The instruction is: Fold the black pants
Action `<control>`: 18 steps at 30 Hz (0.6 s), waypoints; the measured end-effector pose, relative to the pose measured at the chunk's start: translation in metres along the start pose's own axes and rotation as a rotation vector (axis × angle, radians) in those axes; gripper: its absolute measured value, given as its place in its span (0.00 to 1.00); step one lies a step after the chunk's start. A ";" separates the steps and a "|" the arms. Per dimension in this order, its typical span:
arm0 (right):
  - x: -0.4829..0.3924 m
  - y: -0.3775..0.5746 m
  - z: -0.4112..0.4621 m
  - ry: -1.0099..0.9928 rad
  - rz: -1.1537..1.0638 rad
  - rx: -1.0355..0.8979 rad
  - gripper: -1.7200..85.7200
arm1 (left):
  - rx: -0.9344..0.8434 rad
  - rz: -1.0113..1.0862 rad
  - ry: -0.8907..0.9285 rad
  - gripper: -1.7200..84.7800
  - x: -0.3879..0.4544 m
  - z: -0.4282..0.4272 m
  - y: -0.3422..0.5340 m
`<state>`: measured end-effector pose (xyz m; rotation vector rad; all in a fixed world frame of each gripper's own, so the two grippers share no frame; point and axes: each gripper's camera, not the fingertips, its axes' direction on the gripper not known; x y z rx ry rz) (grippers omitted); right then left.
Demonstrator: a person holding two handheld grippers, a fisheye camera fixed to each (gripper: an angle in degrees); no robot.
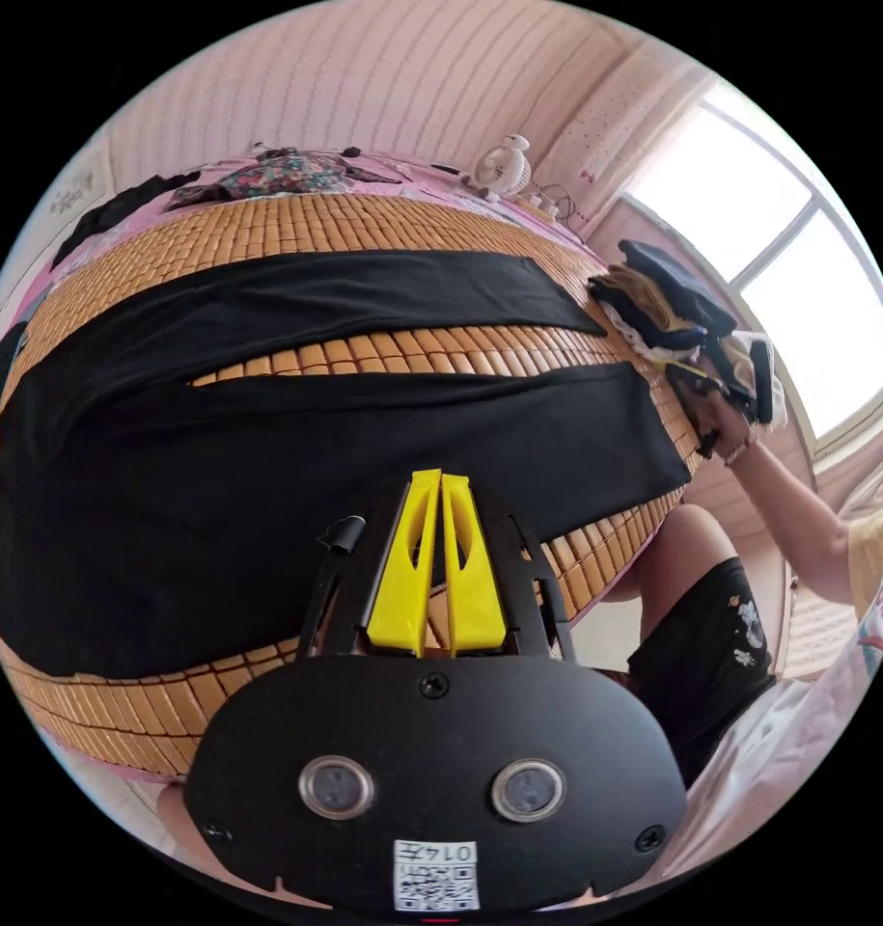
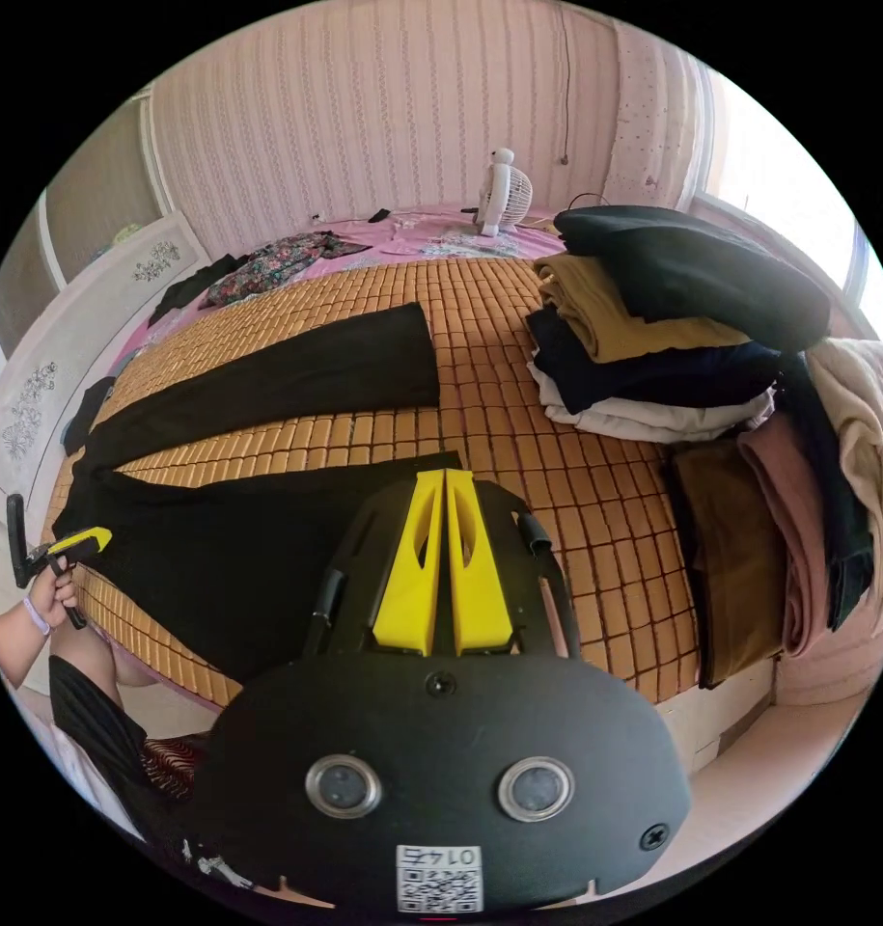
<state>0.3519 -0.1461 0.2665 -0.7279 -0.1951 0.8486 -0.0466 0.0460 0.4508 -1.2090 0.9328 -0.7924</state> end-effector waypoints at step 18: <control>0.043 0.068 -0.024 -0.026 0.240 -0.322 0.16 | 0.542 -0.962 -0.466 0.13 -0.356 -0.365 0.128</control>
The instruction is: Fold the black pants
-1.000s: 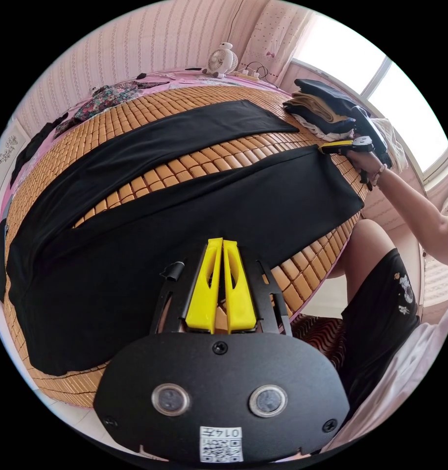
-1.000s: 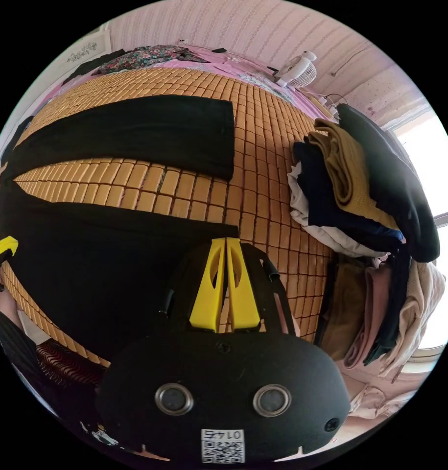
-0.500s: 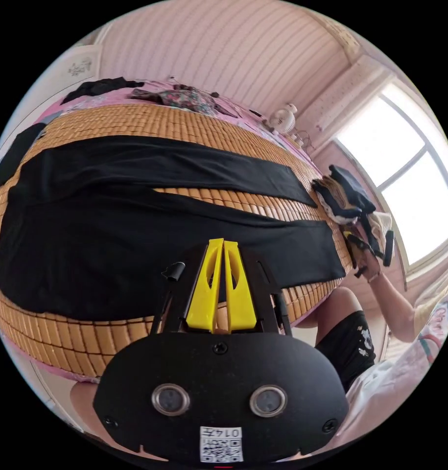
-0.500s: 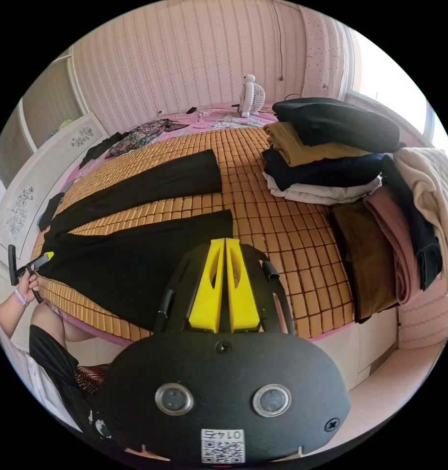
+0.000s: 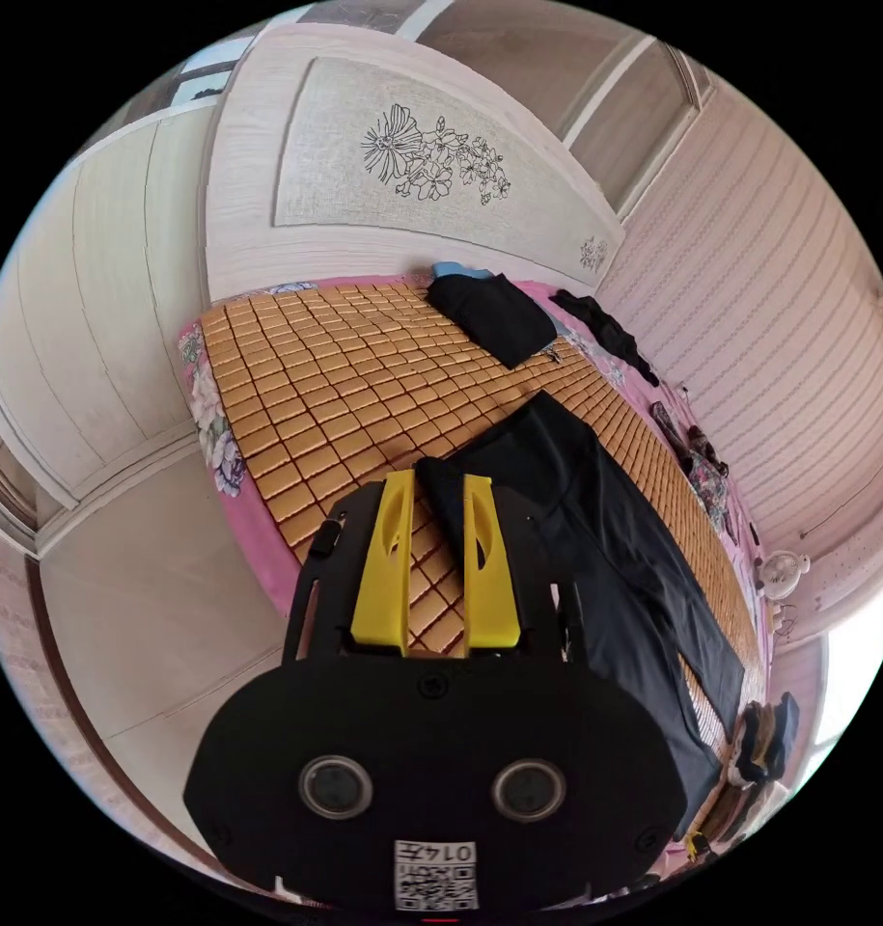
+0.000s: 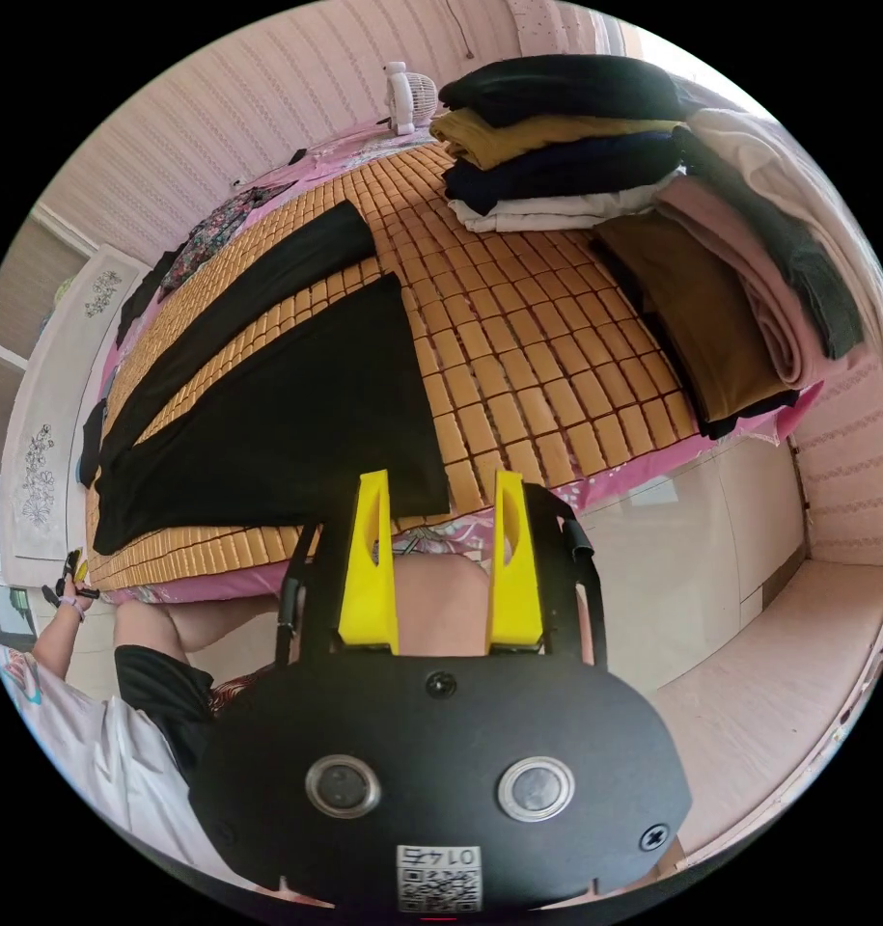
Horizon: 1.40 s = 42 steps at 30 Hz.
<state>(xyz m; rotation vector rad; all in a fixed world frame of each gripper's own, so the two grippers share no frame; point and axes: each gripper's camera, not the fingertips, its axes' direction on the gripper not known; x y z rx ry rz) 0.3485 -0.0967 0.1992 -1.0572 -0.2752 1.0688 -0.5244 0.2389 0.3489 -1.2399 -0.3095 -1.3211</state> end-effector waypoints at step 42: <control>-0.168 -0.300 0.066 0.184 -0.165 0.073 0.10 | -0.009 0.161 0.275 0.06 0.171 0.050 -0.106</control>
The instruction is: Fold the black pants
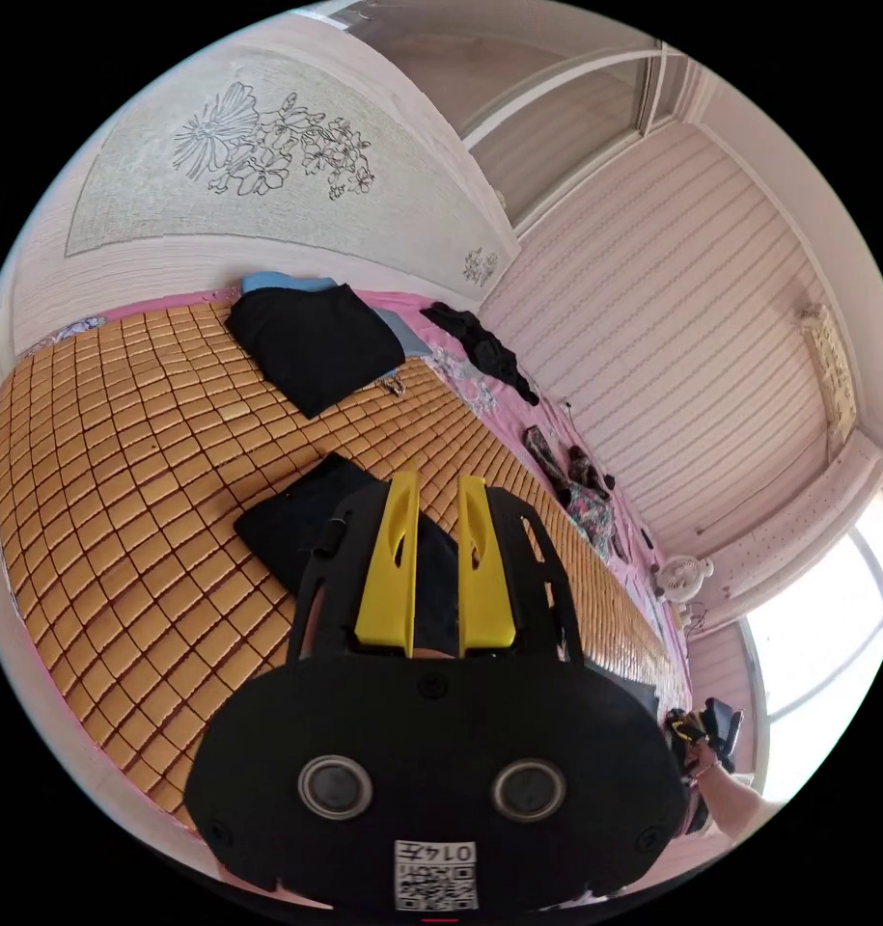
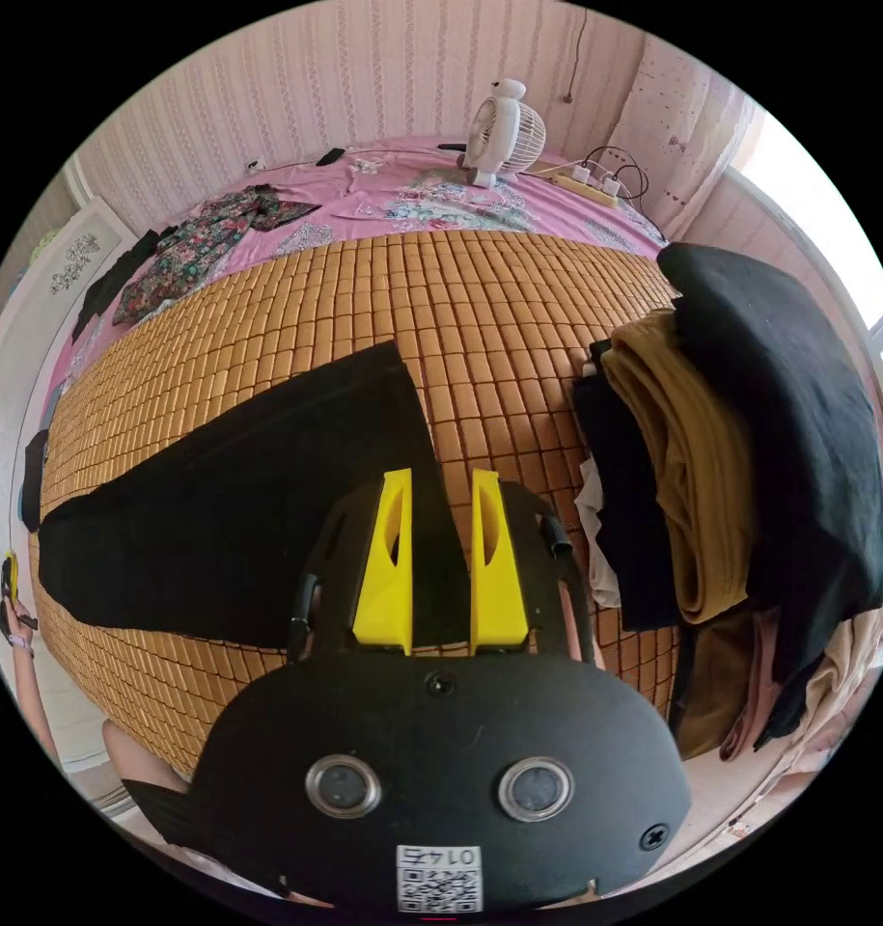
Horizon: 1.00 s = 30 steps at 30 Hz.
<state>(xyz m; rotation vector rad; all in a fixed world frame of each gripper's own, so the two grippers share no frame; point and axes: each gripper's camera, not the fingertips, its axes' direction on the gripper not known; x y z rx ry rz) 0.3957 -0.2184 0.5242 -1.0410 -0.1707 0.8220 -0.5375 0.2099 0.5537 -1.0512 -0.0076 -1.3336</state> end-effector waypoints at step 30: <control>0.058 0.229 -0.067 -0.145 -0.087 0.058 0.09 | -0.297 0.631 -0.211 0.05 0.062 -0.009 0.252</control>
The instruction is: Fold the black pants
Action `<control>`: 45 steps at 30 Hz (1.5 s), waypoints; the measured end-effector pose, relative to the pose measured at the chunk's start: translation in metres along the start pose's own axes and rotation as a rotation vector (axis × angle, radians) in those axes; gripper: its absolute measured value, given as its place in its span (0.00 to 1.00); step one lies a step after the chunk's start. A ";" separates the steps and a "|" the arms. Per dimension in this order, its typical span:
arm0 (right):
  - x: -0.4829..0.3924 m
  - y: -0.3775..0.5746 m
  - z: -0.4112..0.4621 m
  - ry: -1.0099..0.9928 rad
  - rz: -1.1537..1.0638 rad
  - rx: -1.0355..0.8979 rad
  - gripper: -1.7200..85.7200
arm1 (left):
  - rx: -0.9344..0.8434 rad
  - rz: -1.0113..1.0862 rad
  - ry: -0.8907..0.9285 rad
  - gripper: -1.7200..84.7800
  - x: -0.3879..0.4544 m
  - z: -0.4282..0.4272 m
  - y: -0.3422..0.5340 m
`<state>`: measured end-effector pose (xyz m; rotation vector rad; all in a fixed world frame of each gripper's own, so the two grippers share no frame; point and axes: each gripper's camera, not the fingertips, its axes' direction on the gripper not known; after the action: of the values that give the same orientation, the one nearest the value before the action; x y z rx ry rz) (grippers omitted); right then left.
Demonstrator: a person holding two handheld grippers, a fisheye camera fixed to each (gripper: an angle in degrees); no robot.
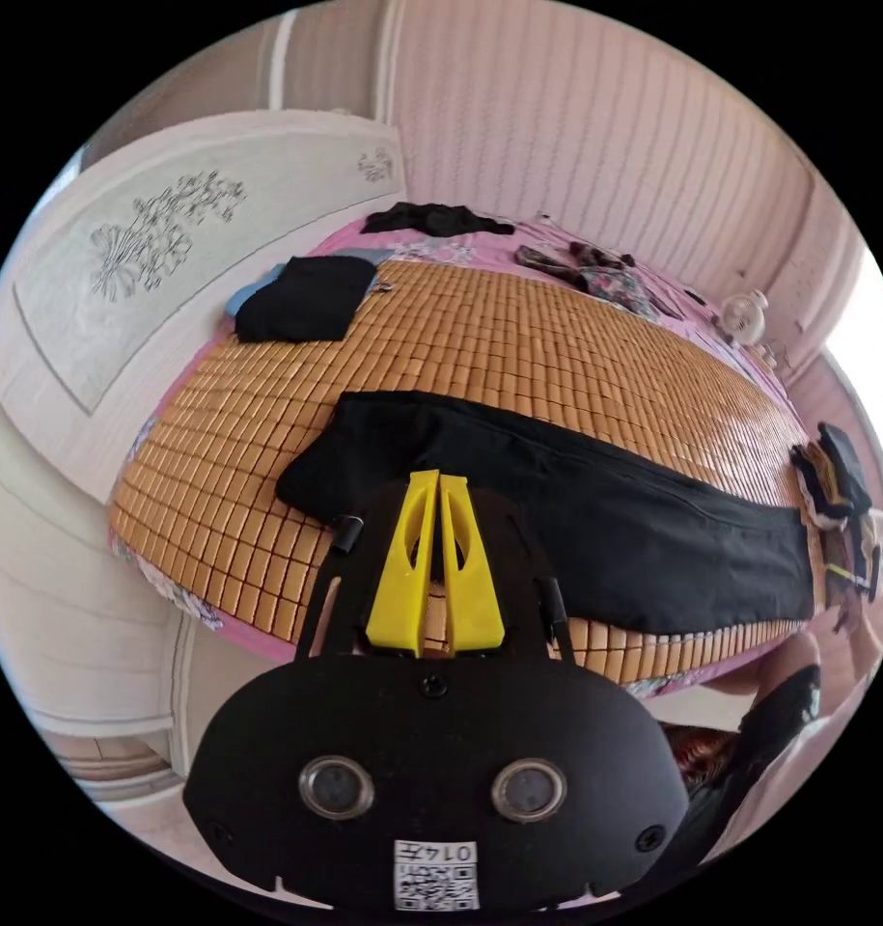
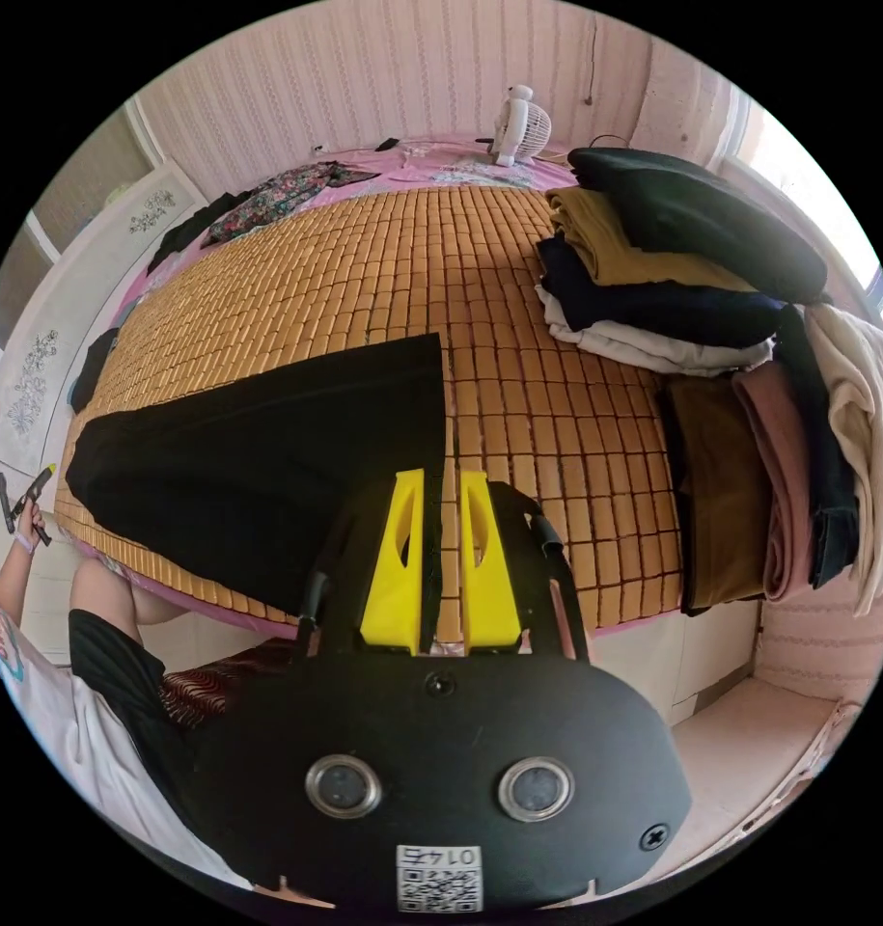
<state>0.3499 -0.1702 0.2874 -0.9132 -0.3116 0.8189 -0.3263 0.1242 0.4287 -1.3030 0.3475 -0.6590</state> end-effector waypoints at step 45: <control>0.043 -0.047 0.006 -0.114 0.107 0.061 0.07 | -0.261 0.685 0.380 0.06 0.446 0.229 0.045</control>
<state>0.3986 -0.1507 0.3248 -0.8332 -0.3369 0.9766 0.1630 0.0272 0.4978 -1.1903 1.1625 -0.2716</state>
